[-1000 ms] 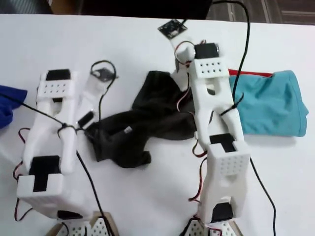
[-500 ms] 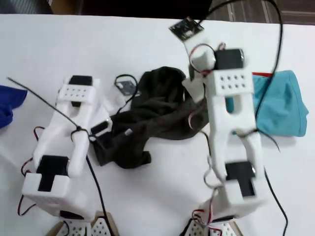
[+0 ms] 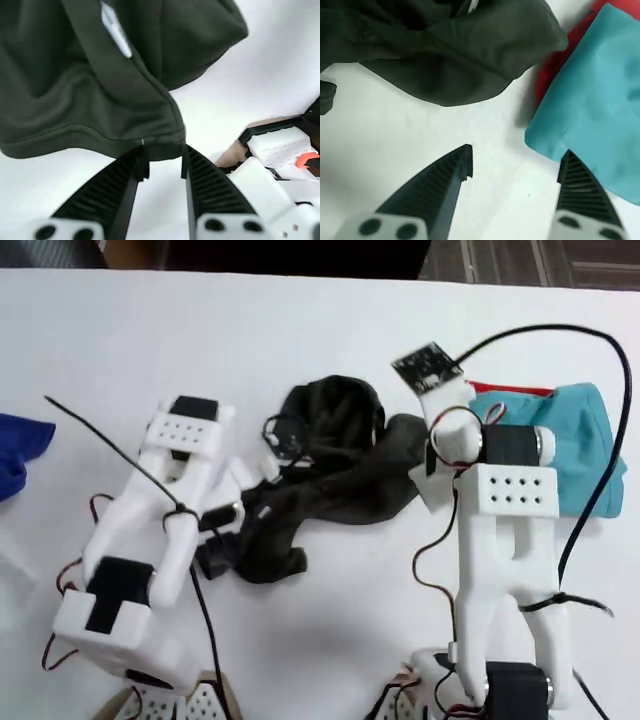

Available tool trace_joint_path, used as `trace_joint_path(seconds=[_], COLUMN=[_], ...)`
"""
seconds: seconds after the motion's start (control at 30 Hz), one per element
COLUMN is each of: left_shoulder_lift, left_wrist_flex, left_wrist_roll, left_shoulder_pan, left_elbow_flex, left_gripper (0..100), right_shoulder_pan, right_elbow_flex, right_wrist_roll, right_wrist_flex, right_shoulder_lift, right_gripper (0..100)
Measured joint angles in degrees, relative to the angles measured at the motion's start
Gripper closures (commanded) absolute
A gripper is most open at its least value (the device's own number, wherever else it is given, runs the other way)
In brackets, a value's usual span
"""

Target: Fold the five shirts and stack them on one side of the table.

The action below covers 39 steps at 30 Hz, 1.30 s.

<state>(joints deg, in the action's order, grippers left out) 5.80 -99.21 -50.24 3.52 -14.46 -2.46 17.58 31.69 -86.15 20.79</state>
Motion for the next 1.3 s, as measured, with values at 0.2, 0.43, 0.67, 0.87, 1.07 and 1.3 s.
trace_joint_path(seconds=[0.2, 0.43, 0.67, 0.87, 1.07, 1.3], left_shoulder_lift=[-4.13, -4.48, -4.48, -4.48, -4.48, -4.48], left_wrist_flex=[-1.05, -0.7, 4.84, 7.12, 7.12, 7.12], left_wrist_roll=[1.49, 2.11, 5.19, 6.33, 6.33, 6.33], left_shoulder_pan=[3.6, 3.78, 3.78, 3.78, 3.78, 3.78], left_elbow_flex=[0.0, -2.11, -8.62, -10.02, -10.2, -10.2], left_gripper=[86, 86, 86, 87, 86, 86], right_shoulder_pan=[0.7, 0.7, 0.7, 0.7, 0.7, 0.7], right_elbow_flex=[3.43, 3.78, 3.78, 3.78, 3.78, 3.78], right_wrist_roll=[1.49, 1.67, 1.67, 1.67, 1.67, 1.67], right_wrist_flex=[1.85, 1.93, 1.93, 1.93, 1.93, 1.93], right_shoulder_lift=[0.09, 0.18, 0.26, 0.26, 0.26, 0.26], right_gripper=[71.7, 71.7, 71.7, 71.7, 71.7, 71.7])
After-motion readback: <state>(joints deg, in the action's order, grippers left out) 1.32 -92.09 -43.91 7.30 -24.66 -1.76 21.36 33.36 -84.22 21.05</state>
